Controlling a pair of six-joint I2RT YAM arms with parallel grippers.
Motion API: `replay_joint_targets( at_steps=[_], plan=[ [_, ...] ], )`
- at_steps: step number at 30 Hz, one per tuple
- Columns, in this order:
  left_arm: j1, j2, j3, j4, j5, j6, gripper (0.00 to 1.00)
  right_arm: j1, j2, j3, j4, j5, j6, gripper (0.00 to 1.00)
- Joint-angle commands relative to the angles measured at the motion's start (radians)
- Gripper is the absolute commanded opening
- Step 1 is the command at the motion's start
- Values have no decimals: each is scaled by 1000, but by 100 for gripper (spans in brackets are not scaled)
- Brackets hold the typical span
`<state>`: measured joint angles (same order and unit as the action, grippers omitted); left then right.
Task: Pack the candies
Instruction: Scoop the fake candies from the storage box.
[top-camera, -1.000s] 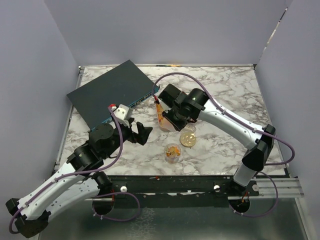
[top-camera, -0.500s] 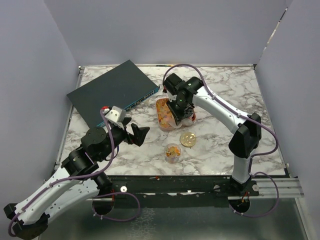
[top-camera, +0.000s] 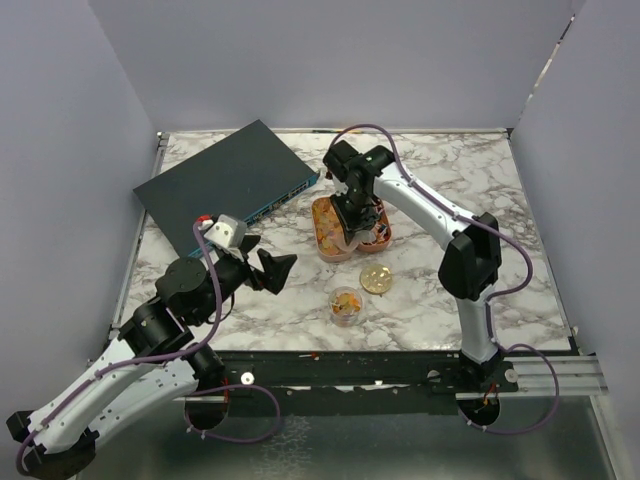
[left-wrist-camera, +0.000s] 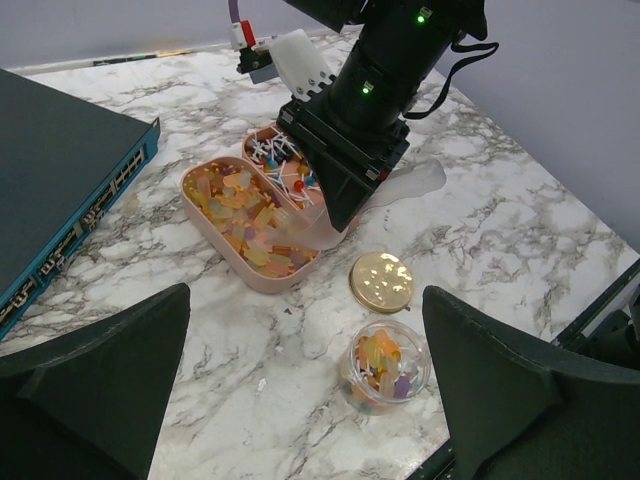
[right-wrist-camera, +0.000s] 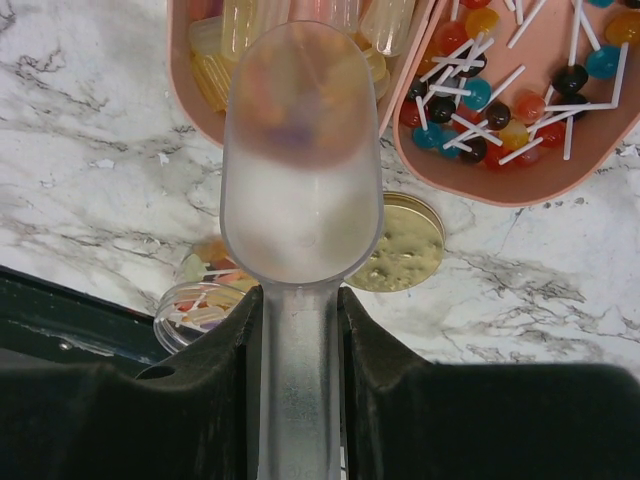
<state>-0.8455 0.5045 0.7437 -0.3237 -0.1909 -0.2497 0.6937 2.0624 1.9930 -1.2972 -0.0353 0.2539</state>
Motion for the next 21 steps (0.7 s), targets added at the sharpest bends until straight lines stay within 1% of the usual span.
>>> replay_joint_targets(
  at_steps=[1, 8, 21],
  plan=[
    [4, -14, -10, -2, 21, 5, 99, -5, 47, 31, -37, -46, 15, 0],
    [4, -18, -10, -3, 20, 8, 99, -8, 87, 29, -31, -57, 11, 0],
    [3, -12, -10, -6, -2, 17, 99, -23, 211, 140, -14, -65, 7, 0]
  ],
)
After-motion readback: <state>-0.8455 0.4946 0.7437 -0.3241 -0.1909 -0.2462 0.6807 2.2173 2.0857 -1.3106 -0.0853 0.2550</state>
